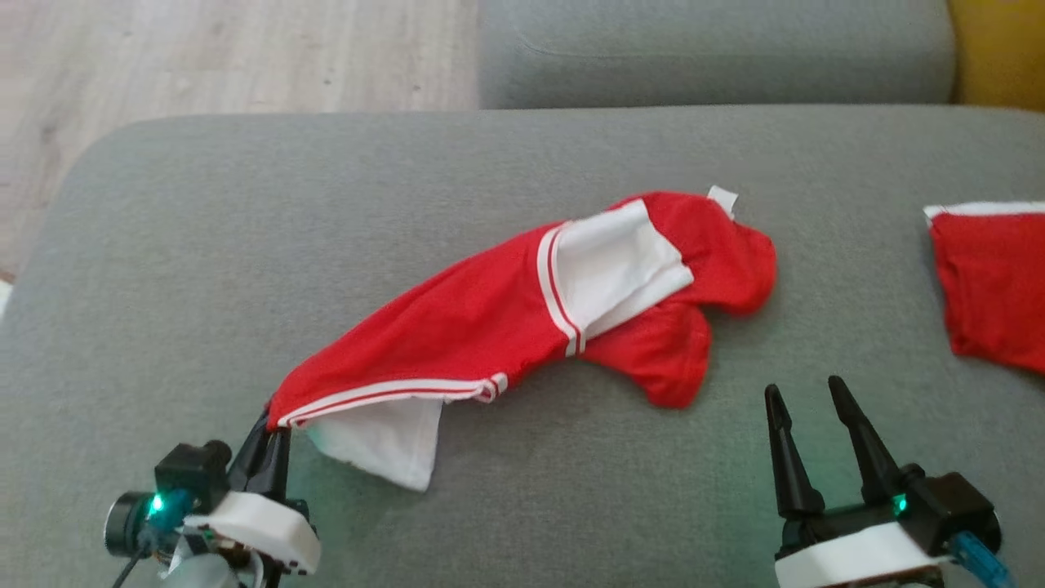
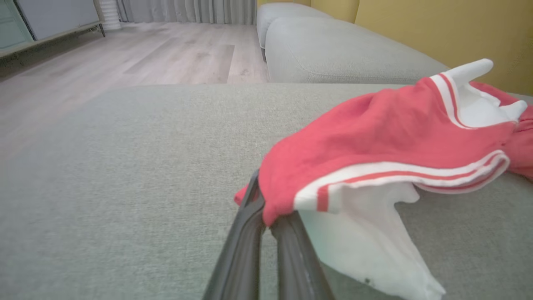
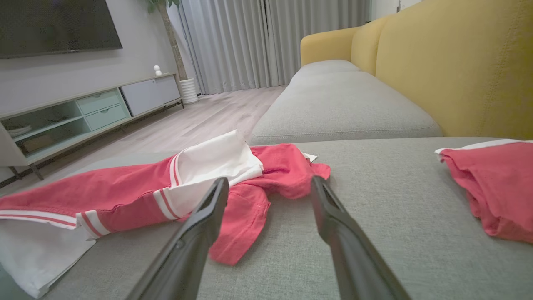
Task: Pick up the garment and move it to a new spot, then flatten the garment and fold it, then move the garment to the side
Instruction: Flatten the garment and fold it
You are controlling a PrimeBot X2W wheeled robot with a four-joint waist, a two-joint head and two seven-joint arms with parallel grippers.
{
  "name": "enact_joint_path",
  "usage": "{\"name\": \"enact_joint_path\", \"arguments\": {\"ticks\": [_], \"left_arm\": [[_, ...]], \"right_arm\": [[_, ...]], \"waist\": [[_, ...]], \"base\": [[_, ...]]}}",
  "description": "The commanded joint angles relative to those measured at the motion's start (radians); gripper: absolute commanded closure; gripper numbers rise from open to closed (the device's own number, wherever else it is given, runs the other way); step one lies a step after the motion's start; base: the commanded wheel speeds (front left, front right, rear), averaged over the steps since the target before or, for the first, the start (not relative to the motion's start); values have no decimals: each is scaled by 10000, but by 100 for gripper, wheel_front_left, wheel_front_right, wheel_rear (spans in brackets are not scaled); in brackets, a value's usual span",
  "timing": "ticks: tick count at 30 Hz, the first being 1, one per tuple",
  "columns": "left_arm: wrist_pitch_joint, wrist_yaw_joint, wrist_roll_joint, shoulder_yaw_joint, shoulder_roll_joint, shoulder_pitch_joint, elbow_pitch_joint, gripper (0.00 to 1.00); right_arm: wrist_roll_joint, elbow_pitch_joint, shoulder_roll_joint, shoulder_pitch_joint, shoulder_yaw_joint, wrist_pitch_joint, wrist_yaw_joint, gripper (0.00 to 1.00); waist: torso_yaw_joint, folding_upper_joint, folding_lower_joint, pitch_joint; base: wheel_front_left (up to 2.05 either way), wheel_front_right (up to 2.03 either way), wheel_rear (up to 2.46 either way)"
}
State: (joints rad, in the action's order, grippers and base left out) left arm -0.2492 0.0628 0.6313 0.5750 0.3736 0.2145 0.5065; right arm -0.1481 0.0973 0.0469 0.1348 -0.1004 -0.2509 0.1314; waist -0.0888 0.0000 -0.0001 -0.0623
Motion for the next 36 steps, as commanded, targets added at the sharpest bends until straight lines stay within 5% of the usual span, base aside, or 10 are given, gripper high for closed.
{"name": "enact_joint_path", "arguments": {"ticks": [1, 3, 11, 14, 19, 24, 36], "left_arm": [[-122, 108, -137, -515, 392, 345, -392, 100], [-123, 300, -307, -546, 393, 289, -690, 0], [348, 1475, -1274, -283, 396, 943, -2030, 0], [1094, 1588, -1761, 254, 123, 1708, -2702, 0], [2528, 1232, -2555, 1462, -815, 3499, -2958, 0], [3722, 710, -3144, 2360, -1970, 5559, -1743, 0], [2935, 25, -2973, 2838, -2990, 6679, 966, 0]], "right_arm": [[46, -286, 34, -156, -233, -109, -7, 0], [65, -275, 34, -165, -320, -109, -7, 0], [133, -300, 34, -454, -462, -109, -7, 0], [180, -344, 34, -540, -447, -109, -7, 0], [277, -416, 69, -921, -488, -109, -7, 0], [353, -500, 143, -1437, -555, -109, -7, 0], [321, -457, 108, -1659, -494, -109, -7, 0]], "waist": [[-183, 0, 1, 112], [-274, 0, 1, 77], [-85, 0, 1, -379], [87, 0, 1, -723], [509, 0, 1, -1461], [1097, 0, 1, -2325], [1822, 0, 1, -2471]], "base": [[0, 0, 0], [0, 0, 0], [0, 0, 0], [0, 0, 0], [0, 0, 0], [0, 0, 0], [0, 0, 0]]}}
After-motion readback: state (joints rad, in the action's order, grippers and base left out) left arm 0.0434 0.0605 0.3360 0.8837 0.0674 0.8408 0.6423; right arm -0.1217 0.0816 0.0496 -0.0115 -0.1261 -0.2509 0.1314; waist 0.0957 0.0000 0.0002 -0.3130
